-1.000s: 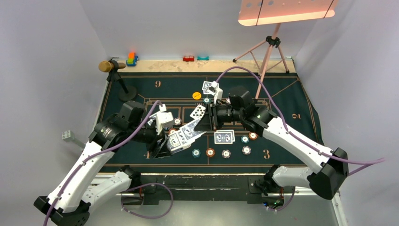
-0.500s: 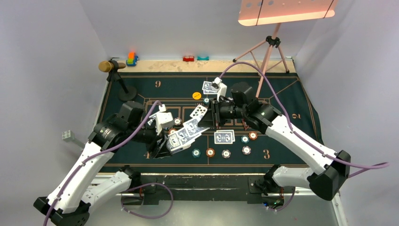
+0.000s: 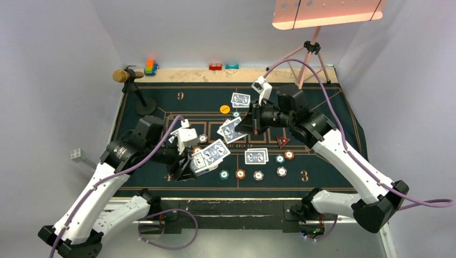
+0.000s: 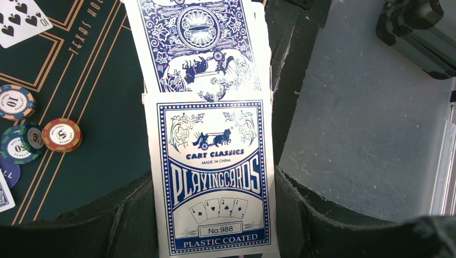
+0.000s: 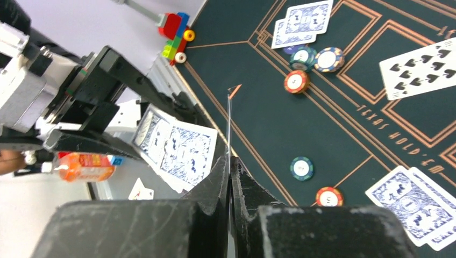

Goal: Distribute texas hold em gaming equipment

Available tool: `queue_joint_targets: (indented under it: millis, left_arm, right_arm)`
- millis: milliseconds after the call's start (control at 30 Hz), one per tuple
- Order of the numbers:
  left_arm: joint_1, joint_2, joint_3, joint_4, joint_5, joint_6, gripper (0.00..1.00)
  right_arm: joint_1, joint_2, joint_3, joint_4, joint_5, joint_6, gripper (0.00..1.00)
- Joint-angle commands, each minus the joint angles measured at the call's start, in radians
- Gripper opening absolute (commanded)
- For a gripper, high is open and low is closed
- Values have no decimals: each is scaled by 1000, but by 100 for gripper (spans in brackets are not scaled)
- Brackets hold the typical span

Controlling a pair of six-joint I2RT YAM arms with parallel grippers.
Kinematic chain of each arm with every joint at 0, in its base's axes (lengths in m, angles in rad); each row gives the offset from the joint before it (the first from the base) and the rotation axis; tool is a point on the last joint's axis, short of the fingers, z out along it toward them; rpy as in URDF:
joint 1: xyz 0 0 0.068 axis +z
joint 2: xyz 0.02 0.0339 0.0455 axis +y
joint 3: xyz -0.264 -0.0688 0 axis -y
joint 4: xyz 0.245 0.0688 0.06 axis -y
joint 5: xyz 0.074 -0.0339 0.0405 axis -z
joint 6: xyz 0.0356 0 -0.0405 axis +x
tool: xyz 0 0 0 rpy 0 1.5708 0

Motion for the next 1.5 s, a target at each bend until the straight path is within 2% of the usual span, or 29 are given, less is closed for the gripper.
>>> queue_joint_targets:
  millis: [0,67,267,367,567,700,867,967,1067,1167,1467]
  left_arm:
    - [6,-14,30,35,32,-11,20]
    - [7,-16,29,35,32,-12,20]
    - [6,-27,30,20,26,-7,20]
    - [6,-29,27,21,27,-7,20]
    - [6,-33,19,33,34,-18,20]
    - [6,-33,27,25,37,-19,20]
    - [6,-33,35,24,45,-24,20]
    - [6,-34,36,25,49,-28,20]
    - [5,-37,36,22,48,-27,20]
    - [5,-40,34,18,48,-26,20]
    - [6,-41,30,23,48,-31,20]
  right_arm:
    - [-22,24,68,-72,129,-81,1]
    - [-25,58,81,-93,190,-95,0]
    - [-26,145,102,-74,232,-118,0]
    - [-26,180,119,-85,324,-154,0]
    - [2,342,246,-198,751,-255,0]
    - [102,473,321,-243,1030,-284,0]
    - [216,679,421,-279,1270,-283,0]
    - [278,820,480,-312,1467,-270,0]
    - [307,956,548,-391,1605,-232,0]
    - [313,1041,577,-439,1648,-182,0]
    - [318,1050,486,-246,1580,-240,0]
